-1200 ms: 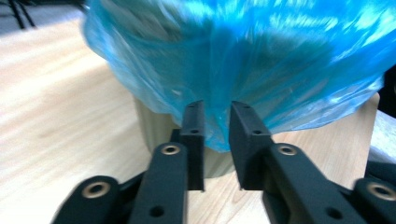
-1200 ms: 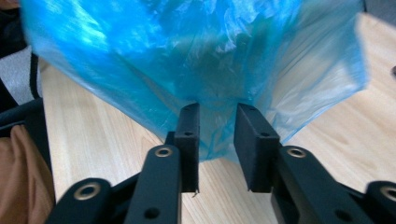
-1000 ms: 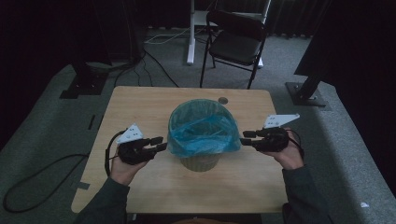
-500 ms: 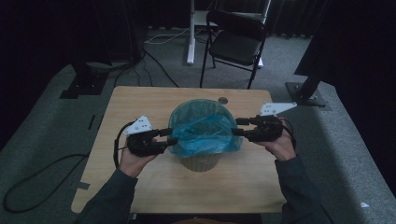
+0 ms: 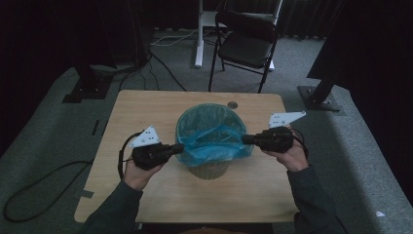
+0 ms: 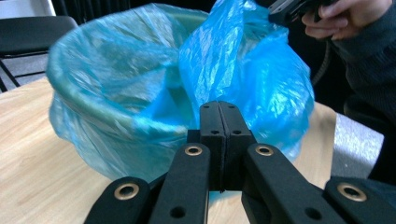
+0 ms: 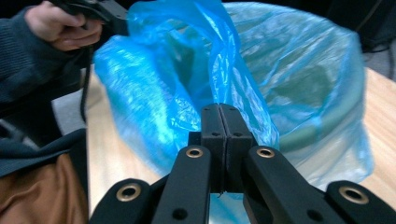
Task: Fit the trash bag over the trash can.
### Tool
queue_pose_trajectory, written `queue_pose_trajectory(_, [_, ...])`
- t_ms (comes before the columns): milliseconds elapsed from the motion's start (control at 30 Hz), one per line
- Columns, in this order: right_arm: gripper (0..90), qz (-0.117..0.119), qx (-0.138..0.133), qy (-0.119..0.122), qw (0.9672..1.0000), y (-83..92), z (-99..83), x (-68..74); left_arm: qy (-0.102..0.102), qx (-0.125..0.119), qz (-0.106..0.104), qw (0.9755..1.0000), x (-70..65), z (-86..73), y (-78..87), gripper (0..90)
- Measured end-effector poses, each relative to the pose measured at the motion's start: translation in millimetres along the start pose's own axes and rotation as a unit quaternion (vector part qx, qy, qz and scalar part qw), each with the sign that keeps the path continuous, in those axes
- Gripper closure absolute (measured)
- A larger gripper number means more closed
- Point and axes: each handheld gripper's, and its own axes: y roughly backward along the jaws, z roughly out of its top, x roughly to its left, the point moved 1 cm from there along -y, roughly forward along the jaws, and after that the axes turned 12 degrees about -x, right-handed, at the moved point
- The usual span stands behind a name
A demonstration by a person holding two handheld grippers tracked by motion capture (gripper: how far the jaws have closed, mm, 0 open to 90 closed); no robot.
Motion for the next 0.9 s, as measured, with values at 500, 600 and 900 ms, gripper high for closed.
queue_pose_trajectory(500, [90.0,0.068,0.058,-0.002,0.9960,-8.2,-28.1,7.7,-0.005,0.044,-0.031,0.9985,-9.6,-24.5,-11.7,89.8])
queue_pose_trajectory(600, [90.0,0.072,0.066,-0.009,0.9952,-10.3,-32.1,3.4,-0.006,0.051,-0.034,0.9981,-8.3,-28.5,-12.8,89.9])
queue_pose_trajectory(900, [90.0,0.087,0.089,-0.019,0.9921,-18.8,-41.2,-0.8,-0.009,0.066,-0.040,0.9970,-9.2,-35.5,-14.9,89.9])
